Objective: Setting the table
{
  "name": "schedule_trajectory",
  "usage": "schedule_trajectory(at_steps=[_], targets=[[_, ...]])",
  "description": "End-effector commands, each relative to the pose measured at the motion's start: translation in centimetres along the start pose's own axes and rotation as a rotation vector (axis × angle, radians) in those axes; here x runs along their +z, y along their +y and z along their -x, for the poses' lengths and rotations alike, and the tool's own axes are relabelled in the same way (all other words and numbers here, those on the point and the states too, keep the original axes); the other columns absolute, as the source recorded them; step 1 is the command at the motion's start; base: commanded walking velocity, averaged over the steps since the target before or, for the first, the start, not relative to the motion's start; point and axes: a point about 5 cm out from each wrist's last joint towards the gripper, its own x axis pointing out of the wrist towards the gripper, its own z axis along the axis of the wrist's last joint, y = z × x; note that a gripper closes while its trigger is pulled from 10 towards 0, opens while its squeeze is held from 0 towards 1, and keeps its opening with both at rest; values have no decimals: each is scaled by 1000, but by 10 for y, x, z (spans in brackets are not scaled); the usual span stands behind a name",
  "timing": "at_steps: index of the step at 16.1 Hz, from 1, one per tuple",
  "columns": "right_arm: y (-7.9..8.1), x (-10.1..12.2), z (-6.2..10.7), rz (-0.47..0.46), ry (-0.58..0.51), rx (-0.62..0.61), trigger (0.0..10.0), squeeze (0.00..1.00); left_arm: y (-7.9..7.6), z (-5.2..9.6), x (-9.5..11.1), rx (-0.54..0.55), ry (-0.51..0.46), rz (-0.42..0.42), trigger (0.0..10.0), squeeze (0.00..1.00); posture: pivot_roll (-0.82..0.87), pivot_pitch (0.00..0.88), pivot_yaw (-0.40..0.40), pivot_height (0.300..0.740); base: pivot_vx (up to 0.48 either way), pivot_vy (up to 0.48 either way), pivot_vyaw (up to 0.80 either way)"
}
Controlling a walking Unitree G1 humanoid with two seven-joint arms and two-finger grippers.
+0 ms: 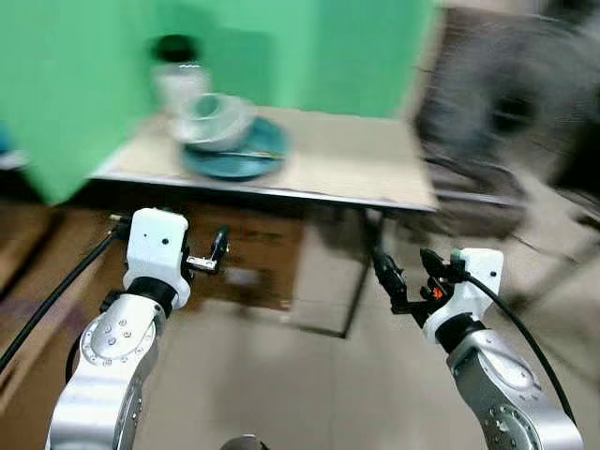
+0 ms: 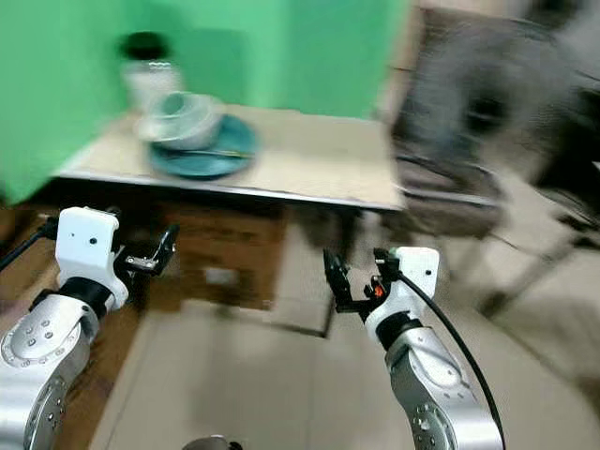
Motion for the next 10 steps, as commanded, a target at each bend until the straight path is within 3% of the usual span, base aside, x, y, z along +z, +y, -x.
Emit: schedule_trajectory(at_steps=[1,6,10], targets=[[-1,0,-1,-10,0,-2,10000,0,2,-1,4,-4,-17,-10,10000,0,97,0,-48,740,349,0,800],[0,-2,-5,-54,17,14,10000,0,2,0,4,-5,-20,-15,10000,0,109,0,-61,740,349,0,800],[0,-2,-6,-77,9,16,10000,0,4,2,5,-7,-21,-21,10000,0,115,0,-63,740,349,0,113]])
